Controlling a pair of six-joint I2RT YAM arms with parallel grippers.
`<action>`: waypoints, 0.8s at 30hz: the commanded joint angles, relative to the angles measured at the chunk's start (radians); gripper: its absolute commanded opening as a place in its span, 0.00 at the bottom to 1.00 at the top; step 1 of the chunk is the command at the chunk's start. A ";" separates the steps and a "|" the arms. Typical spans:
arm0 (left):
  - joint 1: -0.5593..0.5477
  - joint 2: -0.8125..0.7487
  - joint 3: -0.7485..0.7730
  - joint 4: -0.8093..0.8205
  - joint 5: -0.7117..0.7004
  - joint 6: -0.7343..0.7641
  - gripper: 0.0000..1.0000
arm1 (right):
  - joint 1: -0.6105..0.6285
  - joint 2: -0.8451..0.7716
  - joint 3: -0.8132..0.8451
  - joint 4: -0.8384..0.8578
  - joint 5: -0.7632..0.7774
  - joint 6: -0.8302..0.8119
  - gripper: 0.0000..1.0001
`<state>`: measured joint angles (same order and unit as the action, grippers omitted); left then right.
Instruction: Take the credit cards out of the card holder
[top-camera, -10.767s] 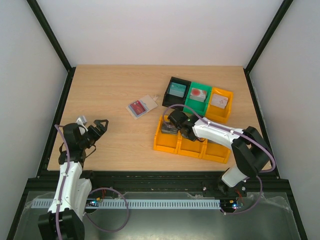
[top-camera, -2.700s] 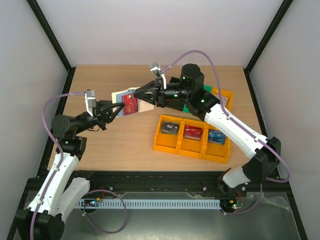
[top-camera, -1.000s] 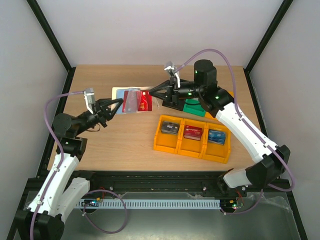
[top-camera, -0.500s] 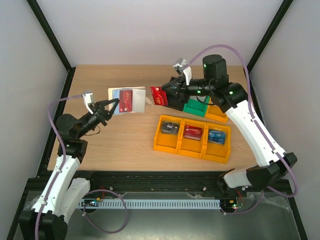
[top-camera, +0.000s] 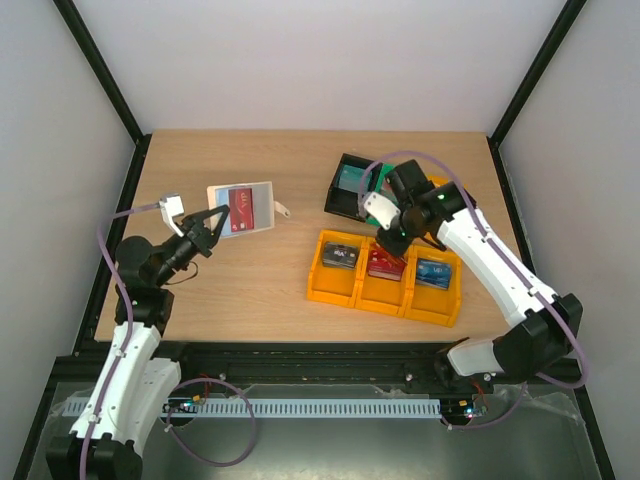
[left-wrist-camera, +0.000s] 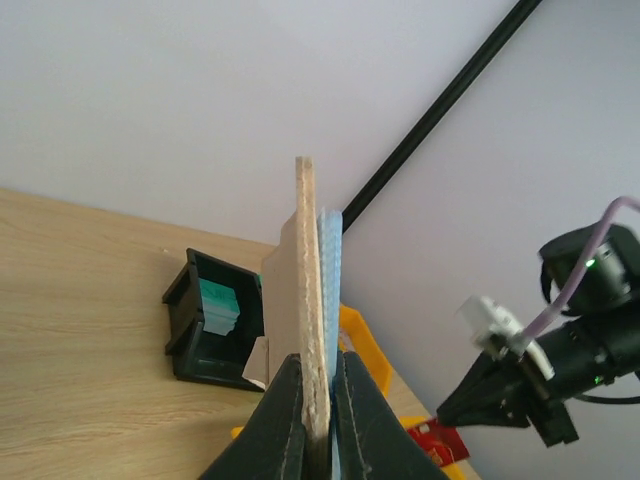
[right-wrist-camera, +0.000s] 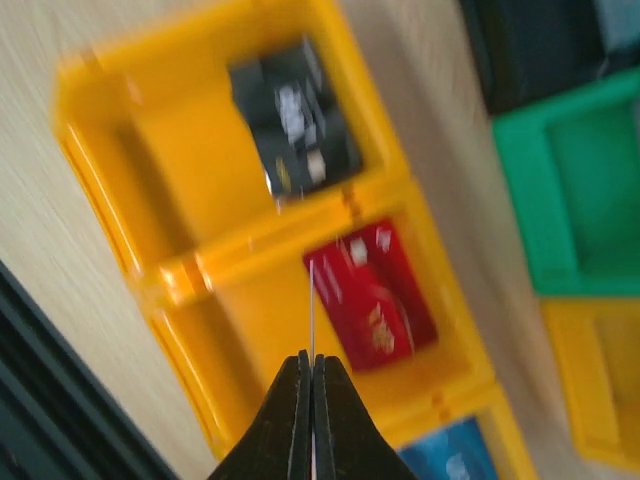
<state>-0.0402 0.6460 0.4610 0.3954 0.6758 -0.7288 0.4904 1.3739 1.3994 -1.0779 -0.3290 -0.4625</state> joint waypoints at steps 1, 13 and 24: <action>0.005 -0.025 -0.016 0.005 -0.010 0.020 0.02 | 0.003 -0.011 -0.089 -0.152 0.183 -0.097 0.02; 0.008 -0.027 -0.035 0.024 -0.018 0.014 0.02 | 0.138 0.188 -0.018 -0.098 0.310 -0.173 0.01; 0.016 -0.041 -0.038 0.002 -0.019 0.024 0.02 | 0.148 0.235 -0.073 -0.017 0.387 -0.305 0.02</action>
<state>-0.0315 0.6186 0.4332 0.3775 0.6609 -0.7151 0.6361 1.5993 1.3506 -1.1324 0.0021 -0.6876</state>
